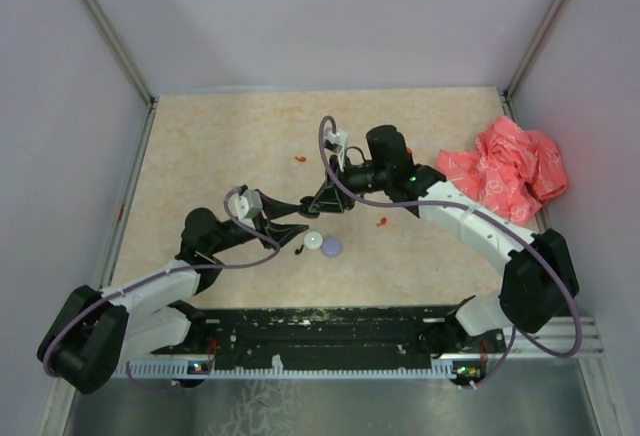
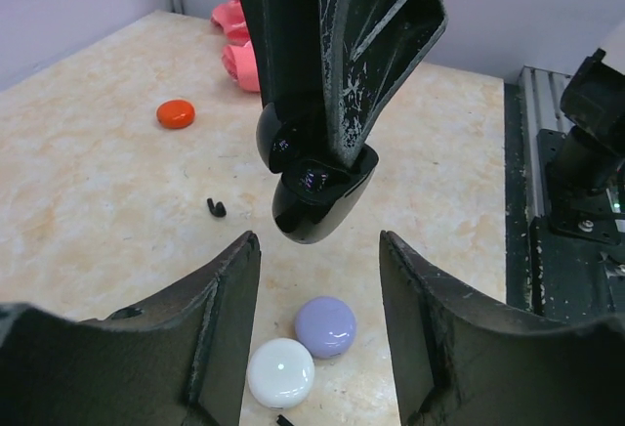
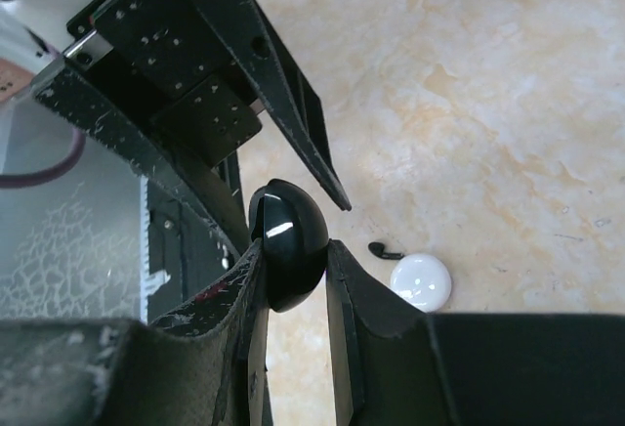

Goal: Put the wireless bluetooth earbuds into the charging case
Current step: Pick up the charging case at the center of the board.

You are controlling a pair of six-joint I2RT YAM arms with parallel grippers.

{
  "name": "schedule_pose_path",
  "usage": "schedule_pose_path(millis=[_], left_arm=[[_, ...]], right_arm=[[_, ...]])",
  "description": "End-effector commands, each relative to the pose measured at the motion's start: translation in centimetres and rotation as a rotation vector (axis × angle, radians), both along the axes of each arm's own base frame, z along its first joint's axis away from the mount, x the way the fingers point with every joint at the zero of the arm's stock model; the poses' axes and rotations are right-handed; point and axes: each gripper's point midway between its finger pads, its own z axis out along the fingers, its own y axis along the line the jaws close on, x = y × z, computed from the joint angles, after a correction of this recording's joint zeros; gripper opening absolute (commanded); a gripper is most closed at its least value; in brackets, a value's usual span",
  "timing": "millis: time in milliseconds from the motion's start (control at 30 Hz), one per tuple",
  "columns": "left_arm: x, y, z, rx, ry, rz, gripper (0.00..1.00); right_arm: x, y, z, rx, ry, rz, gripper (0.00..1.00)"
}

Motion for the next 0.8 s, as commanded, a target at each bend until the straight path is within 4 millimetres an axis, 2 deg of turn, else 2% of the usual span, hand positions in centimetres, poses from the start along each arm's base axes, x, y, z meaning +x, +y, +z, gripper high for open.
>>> schedule_pose_path(millis=[0,267,767], left_arm=[[-2.0,-0.3,1.4,-0.031,-0.075,-0.118,0.57],[-3.1,-0.6,1.9,-0.041,-0.104,-0.197,0.57],[-4.1,-1.1,2.6,-0.071,-0.062,-0.275,0.45]], right_arm=[[-1.3,0.2,4.1,0.080,-0.097,0.125,0.13],[-2.1,0.5,4.0,0.076,-0.081,0.194,0.13],[-3.5,1.3,3.0,0.037,-0.094,0.270,0.14]])
